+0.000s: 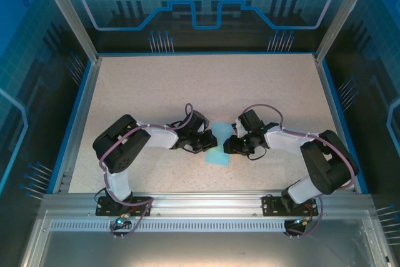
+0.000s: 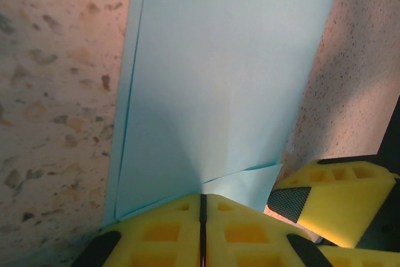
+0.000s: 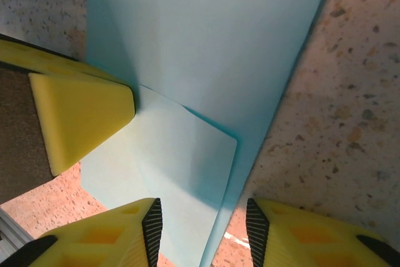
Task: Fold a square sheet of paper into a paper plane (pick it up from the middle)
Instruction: Turn over the paper at the center of the table.
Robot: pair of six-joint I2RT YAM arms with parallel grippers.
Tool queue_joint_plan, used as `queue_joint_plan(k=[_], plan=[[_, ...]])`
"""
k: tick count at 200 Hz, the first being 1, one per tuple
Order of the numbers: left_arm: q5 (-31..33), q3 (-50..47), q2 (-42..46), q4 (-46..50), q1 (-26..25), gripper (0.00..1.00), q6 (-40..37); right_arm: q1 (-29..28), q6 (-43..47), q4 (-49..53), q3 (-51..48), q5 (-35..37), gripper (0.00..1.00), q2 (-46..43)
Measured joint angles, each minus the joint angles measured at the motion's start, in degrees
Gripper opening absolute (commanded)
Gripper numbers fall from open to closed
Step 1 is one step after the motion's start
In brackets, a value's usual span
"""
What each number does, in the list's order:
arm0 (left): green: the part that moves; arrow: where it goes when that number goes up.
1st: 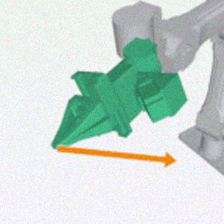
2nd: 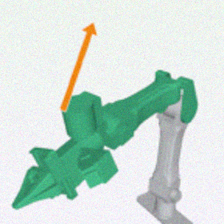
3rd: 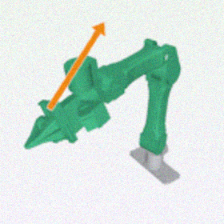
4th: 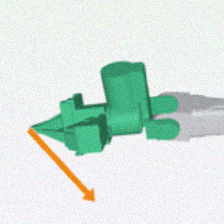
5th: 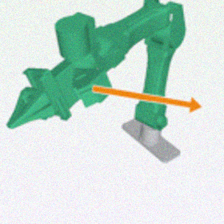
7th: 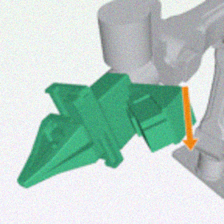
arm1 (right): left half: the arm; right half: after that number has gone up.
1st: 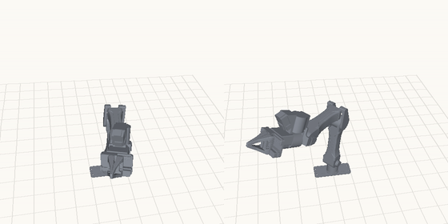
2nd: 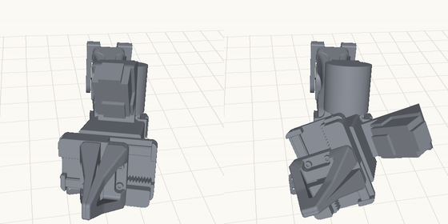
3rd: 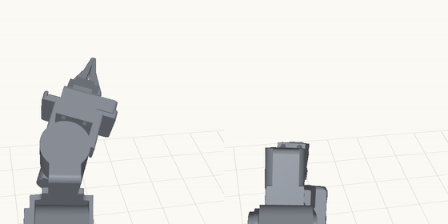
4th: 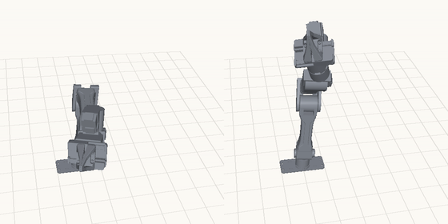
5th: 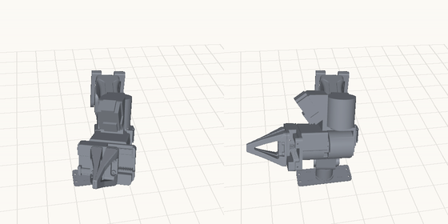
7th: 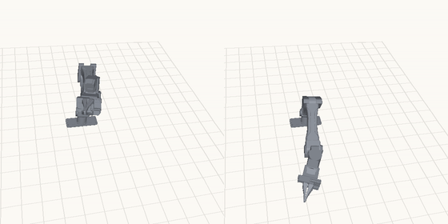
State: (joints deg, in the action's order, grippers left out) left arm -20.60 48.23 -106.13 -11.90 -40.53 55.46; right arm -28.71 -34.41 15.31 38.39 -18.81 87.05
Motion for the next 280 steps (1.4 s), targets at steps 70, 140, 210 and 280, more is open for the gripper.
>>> queue_joint_plan(k=[70,140,210,280], plan=[[0.39,0.02,0.11,0.07,-0.15,0.11,0.0,0.79,-1.16,0.2,0.42,-0.74,0.32,0.96],[0.42,0.04,0.11,0.15,-0.2,0.12,0.0,0.9,-2.91,-1.05,0.39,-1.36,0.32,0.98],[0.42,0.04,0.11,0.17,-0.2,0.12,0.0,0.92,-3.56,-1.86,0.13,-1.7,0.36,0.94],[0.83,0.04,0.44,0.83,-0.46,0.12,0.02,1.01,-6.43,-4.17,-1.92,0.24,0.39,-0.61]])
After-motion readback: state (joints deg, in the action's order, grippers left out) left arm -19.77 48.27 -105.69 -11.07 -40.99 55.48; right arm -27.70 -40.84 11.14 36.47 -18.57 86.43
